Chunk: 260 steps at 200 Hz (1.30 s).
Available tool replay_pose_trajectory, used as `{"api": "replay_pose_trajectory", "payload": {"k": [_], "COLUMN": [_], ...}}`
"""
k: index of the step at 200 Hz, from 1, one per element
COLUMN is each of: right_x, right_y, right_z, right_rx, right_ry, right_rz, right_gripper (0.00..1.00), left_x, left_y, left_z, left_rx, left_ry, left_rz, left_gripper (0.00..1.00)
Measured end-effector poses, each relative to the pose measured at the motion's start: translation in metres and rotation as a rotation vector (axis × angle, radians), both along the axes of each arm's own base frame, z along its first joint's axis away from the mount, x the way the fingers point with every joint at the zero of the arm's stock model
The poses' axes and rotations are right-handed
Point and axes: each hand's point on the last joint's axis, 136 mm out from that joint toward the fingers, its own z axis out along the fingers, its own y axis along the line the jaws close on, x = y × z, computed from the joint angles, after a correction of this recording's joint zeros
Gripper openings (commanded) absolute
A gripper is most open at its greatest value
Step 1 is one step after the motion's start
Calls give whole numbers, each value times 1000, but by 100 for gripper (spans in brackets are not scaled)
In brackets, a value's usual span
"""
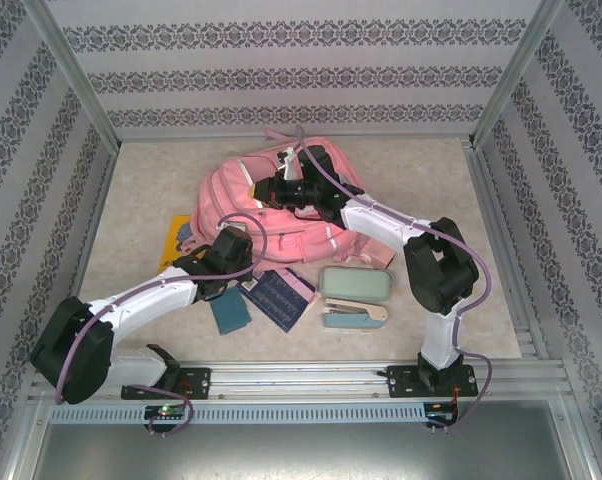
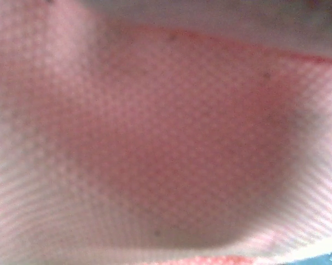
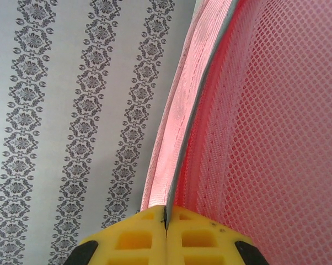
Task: Pack the student bag
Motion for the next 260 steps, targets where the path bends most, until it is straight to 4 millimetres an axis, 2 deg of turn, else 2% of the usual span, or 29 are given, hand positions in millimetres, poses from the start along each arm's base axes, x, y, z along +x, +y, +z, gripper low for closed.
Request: {"api": "replay_pose_trajectory", "payload": {"k": [9, 48, 116, 174, 216, 227, 236, 247, 260], "right_x": [0, 1, -4, -14, -19, -20, -21, -22, -22], "right_y": [0, -1, -4, -12, -19, -19, -20, -23, -29], "right_z": [0, -1, -12, -25, -27, -27, -27, -30, -29], "right_rx": [1, -1, -59, -154, -265, -291, -317, -354, -400], "right_ry": [-1, 0, -56, -118, -203, -221, -234, -238, -245], "right_rz": [0, -2, 39, 94, 139, 141, 139, 126, 94], "right_gripper": [0, 0, 0, 0, 0, 20, 32, 40, 44], "left_x": [0, -1, -10, -12, -13, -13, -13, -15, -16], "left_y": [0, 2, 21, 41, 43, 43, 41, 38, 34], "left_z": [0, 1, 4, 8, 9, 7, 5, 1, -1], "left_rx": [2, 4, 47, 34, -22, -53, -75, -98, -125], "left_ry": [-3, -9, -16, -4, 29, 46, 64, 88, 106], "left_rz": [1, 4, 56, 140, 168, 177, 183, 185, 183], "left_gripper": [0, 0, 0, 0, 0, 0, 0, 0, 0]}}
